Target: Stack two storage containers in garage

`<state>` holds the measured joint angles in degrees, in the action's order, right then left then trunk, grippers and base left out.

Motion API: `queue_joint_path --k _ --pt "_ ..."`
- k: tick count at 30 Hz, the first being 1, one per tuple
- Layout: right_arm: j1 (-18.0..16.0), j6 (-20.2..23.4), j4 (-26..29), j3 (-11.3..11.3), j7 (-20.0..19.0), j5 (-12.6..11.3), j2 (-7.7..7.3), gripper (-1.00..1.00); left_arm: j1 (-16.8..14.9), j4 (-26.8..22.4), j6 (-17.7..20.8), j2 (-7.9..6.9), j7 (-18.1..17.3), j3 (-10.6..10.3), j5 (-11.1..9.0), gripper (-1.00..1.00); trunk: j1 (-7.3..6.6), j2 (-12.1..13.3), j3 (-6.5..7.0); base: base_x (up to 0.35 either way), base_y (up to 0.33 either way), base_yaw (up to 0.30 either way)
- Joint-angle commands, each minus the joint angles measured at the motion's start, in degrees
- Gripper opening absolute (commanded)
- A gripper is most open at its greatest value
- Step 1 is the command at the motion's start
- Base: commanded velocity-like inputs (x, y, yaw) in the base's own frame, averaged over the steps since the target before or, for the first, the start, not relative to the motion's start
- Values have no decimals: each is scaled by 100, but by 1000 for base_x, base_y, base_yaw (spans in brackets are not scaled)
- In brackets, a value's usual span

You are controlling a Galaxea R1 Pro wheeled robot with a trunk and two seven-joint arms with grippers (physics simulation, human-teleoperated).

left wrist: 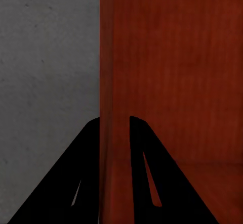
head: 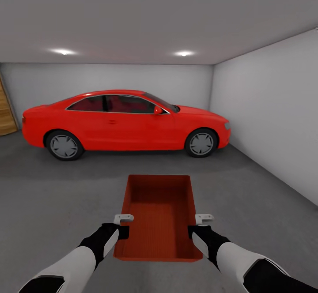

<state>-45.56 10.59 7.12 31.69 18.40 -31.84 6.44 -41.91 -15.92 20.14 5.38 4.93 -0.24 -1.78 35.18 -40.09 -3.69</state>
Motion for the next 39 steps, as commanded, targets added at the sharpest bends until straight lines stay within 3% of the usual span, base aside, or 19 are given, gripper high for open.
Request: queue_joint_path --k 1,39 --pt "-7 44 9 127 50 91 7 -100 -2 -8 43 34 61 37 108 -100 5 -8 -10 321 0 -253" --pt "-6 45 9 127 50 91 7 -100 -2 -8 43 34 61 38 108 -100 5 -8 -10 321 0 -254"
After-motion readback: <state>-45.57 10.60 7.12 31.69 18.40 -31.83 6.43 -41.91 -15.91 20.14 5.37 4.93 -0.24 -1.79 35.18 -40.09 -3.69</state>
